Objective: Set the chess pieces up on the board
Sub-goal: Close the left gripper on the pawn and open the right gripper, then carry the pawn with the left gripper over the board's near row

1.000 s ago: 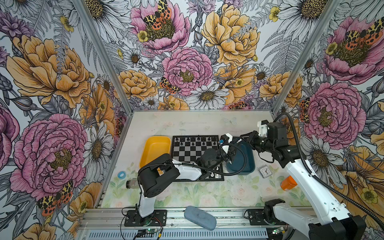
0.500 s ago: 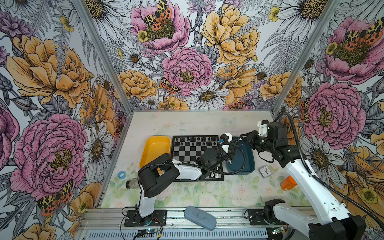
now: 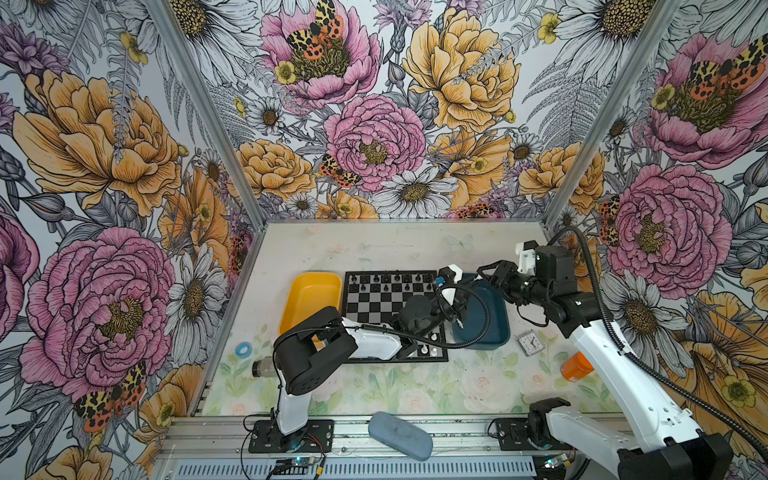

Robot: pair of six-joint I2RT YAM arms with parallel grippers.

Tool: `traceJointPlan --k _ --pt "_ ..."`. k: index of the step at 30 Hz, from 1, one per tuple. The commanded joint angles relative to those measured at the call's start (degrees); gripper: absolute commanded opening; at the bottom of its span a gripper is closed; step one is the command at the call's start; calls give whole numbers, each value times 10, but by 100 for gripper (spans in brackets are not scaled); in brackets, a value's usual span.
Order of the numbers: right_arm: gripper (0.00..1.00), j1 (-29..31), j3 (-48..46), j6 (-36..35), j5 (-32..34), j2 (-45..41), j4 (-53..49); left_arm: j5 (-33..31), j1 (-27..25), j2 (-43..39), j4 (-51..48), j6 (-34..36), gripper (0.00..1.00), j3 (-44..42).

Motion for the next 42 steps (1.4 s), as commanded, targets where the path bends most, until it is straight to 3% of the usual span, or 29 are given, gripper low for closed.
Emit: traceJointPlan --k 1,5,12,21,29,42 --pt "55 -10 17 -17 4 -17 10 13 9 -61 -28 7 0 -19" --pt "55 -19 15 -28 8 -18 11 -5 15 -140 -152 30 0 -23" --pt "55 -19 5 -51 14 9 12 -67 15 -273 -523 68 0 47" --pt "55 -17 -2 -78 6 61 43 -129 14 -373 -892 38 0 157" --pt "54 -6 -3 -94 6 98 66 -141 10 -385 -1084 -60 0 233" --pt "54 1 -38 -98 2 117 108 -94 8 -346 -1274 -173 0 281"
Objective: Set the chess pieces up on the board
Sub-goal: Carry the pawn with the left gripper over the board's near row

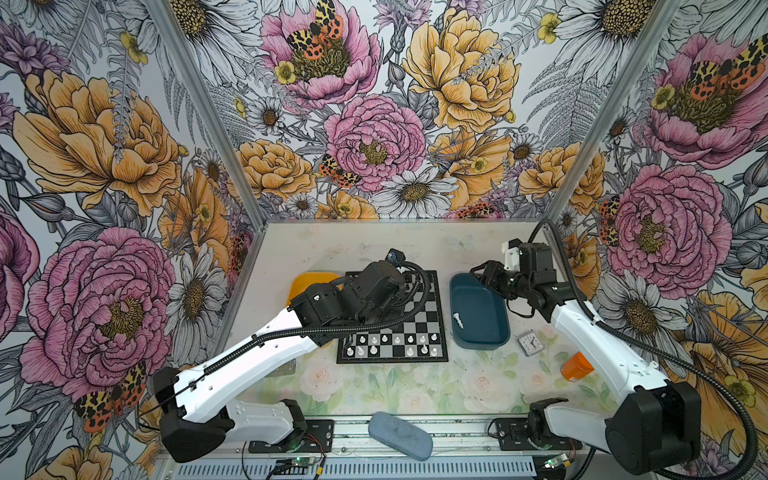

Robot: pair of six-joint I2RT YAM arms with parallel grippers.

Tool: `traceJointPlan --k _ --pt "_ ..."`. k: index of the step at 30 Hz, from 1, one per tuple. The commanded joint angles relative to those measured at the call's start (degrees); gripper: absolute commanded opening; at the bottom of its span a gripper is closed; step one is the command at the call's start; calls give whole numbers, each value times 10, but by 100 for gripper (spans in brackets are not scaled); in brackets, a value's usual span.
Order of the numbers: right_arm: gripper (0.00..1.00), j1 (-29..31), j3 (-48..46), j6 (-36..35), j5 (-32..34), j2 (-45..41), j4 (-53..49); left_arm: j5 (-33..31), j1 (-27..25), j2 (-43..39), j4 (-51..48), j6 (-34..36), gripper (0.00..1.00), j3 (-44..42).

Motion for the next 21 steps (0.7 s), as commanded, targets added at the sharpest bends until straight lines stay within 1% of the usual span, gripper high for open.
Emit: traceJointPlan --k 1,3,4,8,13,21 --pt "54 4 -14 -13 -2 9 29 32 -3 10 -71 -43 0 17" --pt "54 4 -22 -13 -3 8 35 42 -4 19 -90 -53 0 21" --pt "54 4 -26 -14 -2 7 36 62 -5 25 -101 -56 0 21" --pt "54 4 -36 -20 0 5 39 85 -10 56 -143 -66 0 30" --pt "54 4 -39 -25 -2 15 41 127 -12 76 -148 -68 0 10" --pt "54 5 -53 -24 -16 42 69 170 -5 115 -164 -56 0 -18"
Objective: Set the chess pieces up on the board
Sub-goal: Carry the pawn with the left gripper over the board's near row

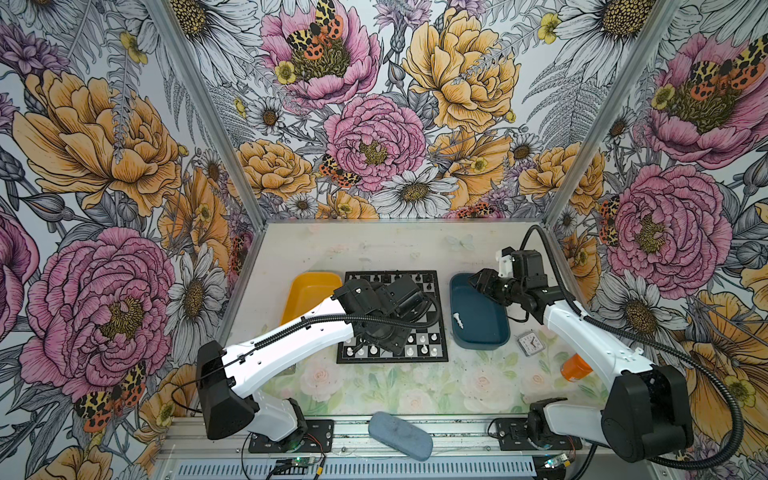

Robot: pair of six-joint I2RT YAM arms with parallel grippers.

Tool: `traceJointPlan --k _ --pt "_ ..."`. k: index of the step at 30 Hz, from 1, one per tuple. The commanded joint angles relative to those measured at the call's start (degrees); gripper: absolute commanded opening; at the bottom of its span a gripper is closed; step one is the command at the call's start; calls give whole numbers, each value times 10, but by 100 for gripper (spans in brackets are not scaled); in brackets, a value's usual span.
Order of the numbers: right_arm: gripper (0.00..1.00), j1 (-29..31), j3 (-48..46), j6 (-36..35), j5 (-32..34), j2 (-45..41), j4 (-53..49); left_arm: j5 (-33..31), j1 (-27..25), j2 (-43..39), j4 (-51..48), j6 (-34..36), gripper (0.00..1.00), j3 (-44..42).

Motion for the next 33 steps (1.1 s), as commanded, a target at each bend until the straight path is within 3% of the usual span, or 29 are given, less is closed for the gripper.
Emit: traceJointPlan --k 1,9,33 --pt "54 5 -10 -8 -10 11 28 37 5 15 -13 3 0 -21" --pt "54 5 -17 -9 -13 22 40 26 34 57 -12 10 0 -52" --pt "53 5 -23 -14 -20 57 48 17 75 164 -10 56 0 -22"
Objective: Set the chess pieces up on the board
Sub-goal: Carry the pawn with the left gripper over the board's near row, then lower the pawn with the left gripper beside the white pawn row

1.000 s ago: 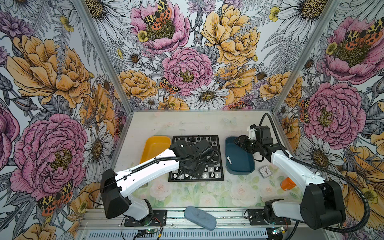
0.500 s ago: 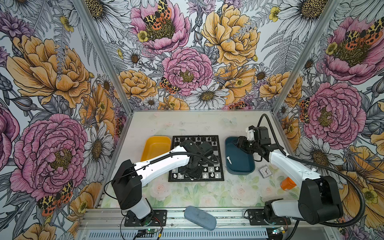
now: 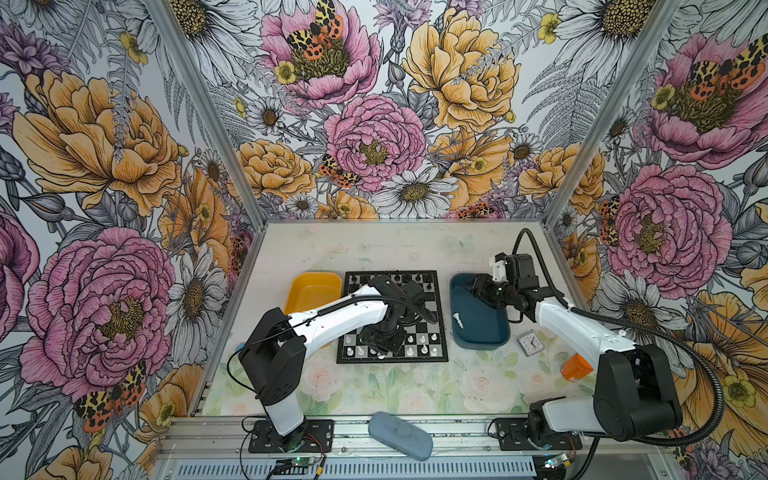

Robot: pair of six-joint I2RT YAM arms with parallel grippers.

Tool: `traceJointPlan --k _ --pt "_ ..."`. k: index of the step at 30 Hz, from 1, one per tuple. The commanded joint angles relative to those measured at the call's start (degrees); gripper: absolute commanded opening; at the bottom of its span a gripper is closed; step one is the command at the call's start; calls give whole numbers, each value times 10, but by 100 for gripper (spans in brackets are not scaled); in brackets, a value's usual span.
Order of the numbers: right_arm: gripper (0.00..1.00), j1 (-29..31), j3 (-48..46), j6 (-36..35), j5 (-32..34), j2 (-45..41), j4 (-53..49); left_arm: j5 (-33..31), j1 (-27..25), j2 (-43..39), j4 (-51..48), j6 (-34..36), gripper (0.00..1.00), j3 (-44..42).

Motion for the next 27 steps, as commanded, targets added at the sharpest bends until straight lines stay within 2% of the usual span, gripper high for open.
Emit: traceJointPlan --k 1,27 --pt "53 5 -6 -11 -5 6 13 -6 5 11 1 15 0 20" --pt "52 3 -16 -12 -4 8 17 -10 18 91 13 40 0 52"
